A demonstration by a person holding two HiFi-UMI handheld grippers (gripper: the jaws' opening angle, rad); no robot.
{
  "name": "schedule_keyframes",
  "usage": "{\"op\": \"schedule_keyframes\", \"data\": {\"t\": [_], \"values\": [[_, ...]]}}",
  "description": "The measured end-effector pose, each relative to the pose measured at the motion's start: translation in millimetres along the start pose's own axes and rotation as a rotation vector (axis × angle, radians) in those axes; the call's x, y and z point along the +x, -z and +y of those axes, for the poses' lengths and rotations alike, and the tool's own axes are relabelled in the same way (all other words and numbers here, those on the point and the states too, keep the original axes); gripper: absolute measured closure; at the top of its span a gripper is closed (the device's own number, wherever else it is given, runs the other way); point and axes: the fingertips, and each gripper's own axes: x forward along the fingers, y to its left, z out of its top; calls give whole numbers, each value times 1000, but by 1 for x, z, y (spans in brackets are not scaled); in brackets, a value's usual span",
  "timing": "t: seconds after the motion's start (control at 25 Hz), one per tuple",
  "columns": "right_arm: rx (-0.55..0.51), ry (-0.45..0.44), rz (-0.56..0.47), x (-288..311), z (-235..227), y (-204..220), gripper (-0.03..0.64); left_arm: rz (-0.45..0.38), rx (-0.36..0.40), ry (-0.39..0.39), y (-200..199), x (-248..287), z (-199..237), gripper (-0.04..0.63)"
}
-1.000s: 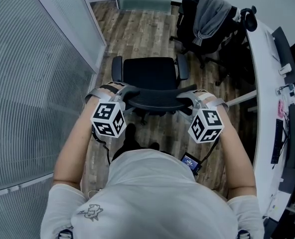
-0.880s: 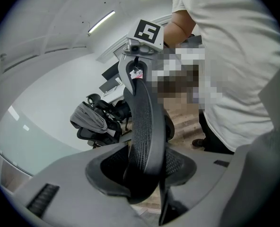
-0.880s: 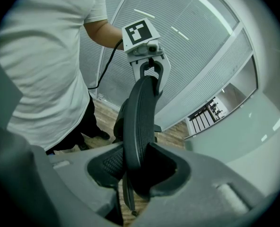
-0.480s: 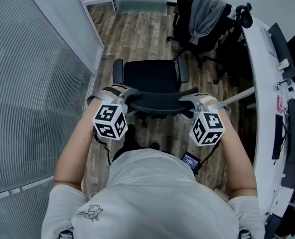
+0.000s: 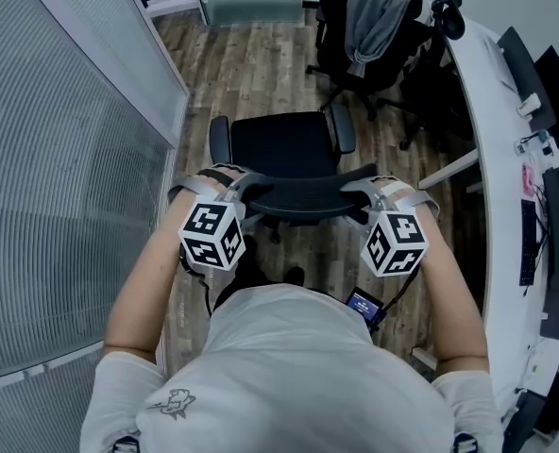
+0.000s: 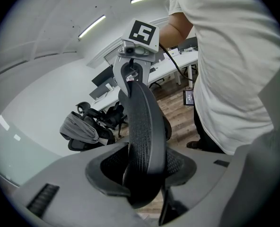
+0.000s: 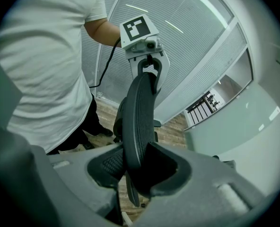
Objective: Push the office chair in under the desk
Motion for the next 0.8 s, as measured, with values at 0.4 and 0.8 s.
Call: {"op": "schedule_keyframes", "data": {"t": [0.4,0.8], "values": [[5,17,20,-12,12,15,494,-10,39,32,-21,8,-9,430],[-19,23,27,-13,14,18,497,-12,65,67,-26,11,-16,430]]}}
